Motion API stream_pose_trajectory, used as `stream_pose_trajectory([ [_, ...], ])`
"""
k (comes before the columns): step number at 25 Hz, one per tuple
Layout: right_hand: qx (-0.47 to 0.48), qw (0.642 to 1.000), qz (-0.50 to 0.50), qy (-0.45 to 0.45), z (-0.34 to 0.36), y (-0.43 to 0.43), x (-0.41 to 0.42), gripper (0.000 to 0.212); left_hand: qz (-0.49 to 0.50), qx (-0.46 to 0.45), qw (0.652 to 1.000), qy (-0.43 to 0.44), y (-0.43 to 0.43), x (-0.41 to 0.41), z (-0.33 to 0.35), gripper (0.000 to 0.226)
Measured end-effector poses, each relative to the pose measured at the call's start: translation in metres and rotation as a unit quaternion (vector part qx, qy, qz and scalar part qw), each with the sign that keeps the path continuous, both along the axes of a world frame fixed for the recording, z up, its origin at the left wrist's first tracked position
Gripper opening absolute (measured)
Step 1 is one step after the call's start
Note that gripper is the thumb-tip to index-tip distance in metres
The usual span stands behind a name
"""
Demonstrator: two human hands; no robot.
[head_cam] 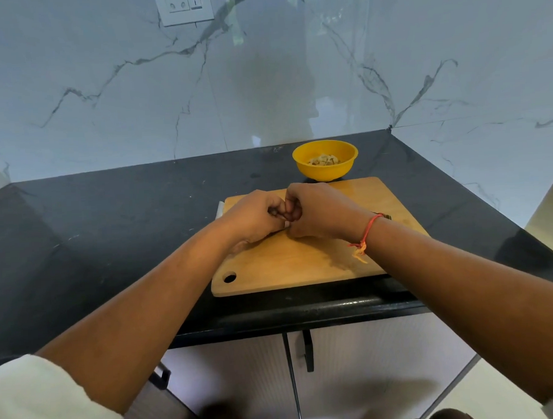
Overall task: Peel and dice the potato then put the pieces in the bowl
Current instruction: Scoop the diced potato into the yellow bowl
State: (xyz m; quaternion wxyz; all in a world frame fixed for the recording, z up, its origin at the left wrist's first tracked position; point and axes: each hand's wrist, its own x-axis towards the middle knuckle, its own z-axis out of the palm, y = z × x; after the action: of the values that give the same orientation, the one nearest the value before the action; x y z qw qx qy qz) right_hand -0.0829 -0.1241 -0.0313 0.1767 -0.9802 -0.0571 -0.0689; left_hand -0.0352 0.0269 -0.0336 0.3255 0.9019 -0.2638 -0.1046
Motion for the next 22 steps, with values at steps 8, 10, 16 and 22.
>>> stream_pose_trajectory([
  [8,0.112,0.993,0.009,0.031,-0.005,-0.009,0.000,0.034,0.025,-0.033,0.998,-0.046,0.002,-0.006,-0.003,0.019],
  [10,0.323,0.942,0.016,0.093,-0.006,-0.023,-0.001,0.034,0.058,-0.091,0.993,-0.048,0.002,-0.008,-0.008,0.018],
  [16,0.778,0.593,0.077,0.192,-0.014,-0.059,-0.008,0.031,0.074,-0.219,0.973,0.010,-0.005,-0.011,-0.014,0.017],
  [22,0.634,0.772,-0.024,0.043,0.019,-0.099,0.031,0.029,0.087,-0.210,0.972,-0.064,-0.022,0.006,-0.005,0.016],
])
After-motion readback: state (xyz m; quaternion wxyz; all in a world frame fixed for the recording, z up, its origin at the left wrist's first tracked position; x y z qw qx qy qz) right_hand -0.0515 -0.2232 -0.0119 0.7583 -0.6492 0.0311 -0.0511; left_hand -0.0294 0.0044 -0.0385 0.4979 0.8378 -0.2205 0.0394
